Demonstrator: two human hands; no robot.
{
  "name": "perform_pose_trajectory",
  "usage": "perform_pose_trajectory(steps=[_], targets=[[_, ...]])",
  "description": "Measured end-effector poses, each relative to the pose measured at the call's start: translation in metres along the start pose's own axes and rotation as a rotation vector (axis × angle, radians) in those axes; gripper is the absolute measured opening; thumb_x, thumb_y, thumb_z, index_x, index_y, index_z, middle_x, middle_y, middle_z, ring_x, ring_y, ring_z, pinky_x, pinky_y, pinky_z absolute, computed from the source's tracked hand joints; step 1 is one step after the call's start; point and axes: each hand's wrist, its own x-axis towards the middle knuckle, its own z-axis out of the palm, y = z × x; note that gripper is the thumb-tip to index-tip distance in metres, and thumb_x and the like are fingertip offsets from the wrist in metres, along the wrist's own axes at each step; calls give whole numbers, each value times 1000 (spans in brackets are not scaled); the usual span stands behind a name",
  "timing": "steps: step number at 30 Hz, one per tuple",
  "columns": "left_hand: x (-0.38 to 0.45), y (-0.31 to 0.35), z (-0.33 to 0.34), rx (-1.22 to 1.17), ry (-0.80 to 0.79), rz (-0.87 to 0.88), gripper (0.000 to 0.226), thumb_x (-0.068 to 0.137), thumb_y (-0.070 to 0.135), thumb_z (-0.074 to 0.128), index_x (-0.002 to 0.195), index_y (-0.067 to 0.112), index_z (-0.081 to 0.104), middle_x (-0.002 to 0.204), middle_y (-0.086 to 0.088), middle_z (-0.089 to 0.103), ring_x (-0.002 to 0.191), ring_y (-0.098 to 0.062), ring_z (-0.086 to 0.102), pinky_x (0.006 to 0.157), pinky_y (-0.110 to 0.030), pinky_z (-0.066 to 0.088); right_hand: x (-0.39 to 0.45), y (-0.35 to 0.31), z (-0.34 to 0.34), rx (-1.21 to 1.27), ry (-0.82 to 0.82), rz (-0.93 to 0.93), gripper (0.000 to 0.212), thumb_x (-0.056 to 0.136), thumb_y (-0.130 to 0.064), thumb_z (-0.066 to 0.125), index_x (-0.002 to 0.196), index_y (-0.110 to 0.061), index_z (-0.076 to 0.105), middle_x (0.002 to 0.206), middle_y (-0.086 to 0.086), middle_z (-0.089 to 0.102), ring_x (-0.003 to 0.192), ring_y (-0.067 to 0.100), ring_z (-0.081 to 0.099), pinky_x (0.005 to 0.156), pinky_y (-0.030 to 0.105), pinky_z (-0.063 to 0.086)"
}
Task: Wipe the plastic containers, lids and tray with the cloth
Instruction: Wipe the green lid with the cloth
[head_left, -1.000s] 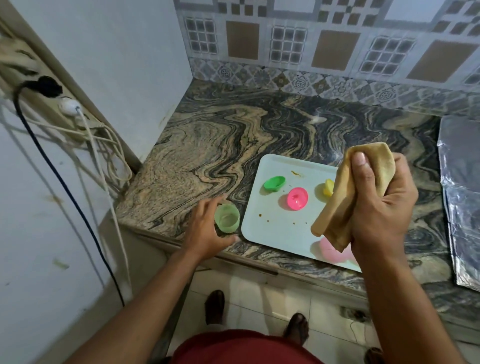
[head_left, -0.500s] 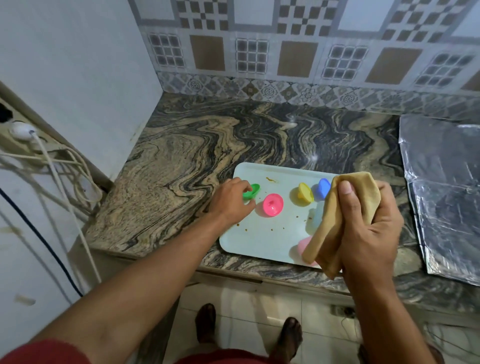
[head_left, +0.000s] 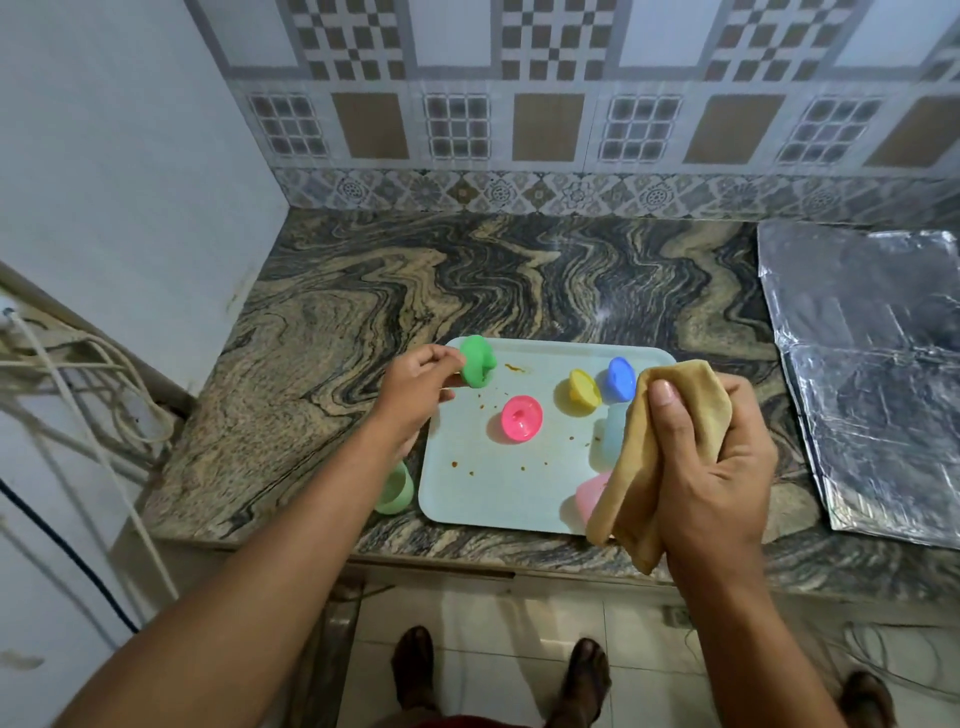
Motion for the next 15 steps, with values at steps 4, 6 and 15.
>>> perform_pose_trajectory(steps=[4, 6, 15], targets=[[-44, 30, -7, -532, -119, -139, 5, 96, 12, 64, 95, 17, 65, 85, -1, 75, 77, -10, 69, 65, -20, 49, 2, -3, 13, 10, -18, -18, 7, 96, -18, 59, 94, -23, 56, 78, -8, 59, 69, 4, 54, 65, 22, 45], [-65, 40, -5, -646, -149, -156, 14, 85, 19, 67, 99, 17, 66, 84, 0, 78, 76, -8, 71, 65, -20, 50, 1, -5, 21, 0, -36, -47, 6, 95, -14, 59, 97, -19, 56, 78, -14, 59, 69, -2, 54, 66, 17, 45], [-125, 57, 24, -711, -222, 2, 20, 88, 22, 71, 106, 18, 63, 110, -7, 76, 101, -15, 69, 90, -30, 47, -10, -14, 59, -102, 54, -112, 12, 95, -18, 69, 101, -15, 59, 82, -23, 64, 67, -1, 59, 64, 13, 45]])
